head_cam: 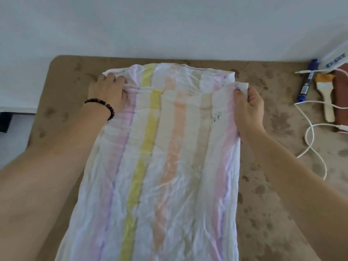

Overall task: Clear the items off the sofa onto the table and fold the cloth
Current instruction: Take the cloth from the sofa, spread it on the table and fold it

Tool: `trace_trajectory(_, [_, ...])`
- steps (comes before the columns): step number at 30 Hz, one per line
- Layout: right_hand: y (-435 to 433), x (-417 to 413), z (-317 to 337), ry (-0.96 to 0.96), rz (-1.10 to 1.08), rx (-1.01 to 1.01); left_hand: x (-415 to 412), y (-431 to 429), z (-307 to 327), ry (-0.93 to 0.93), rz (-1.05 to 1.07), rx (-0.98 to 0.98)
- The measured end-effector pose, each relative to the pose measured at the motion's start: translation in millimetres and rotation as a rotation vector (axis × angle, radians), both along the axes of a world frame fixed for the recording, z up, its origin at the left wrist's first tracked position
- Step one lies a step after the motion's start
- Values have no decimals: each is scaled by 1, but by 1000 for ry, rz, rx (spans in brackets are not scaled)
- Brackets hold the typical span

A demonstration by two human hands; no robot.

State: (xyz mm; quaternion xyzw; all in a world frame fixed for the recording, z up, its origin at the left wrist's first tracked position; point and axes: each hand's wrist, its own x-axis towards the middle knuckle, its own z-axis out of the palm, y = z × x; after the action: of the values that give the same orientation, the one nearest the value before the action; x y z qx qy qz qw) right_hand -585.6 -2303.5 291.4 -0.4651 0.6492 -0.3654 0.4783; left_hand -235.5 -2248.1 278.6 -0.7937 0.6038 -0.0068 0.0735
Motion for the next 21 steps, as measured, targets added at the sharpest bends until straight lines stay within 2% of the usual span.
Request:
trace_trajectory(2, [-1,7,0,1,-13,5,7,-1,-1,-14,-75,-62])
trace_trajectory(5, [-2,8,0,126,-24,-70,17,0,2,-62,-154,-201])
trace_trajectory(9, [-19,9,8,320,-57,-168,35,-8,12,-43,-91,-362])
trace_trajectory(21, [-95,45,-22,848,6,-197,63,-62,-18,-77,7,-205])
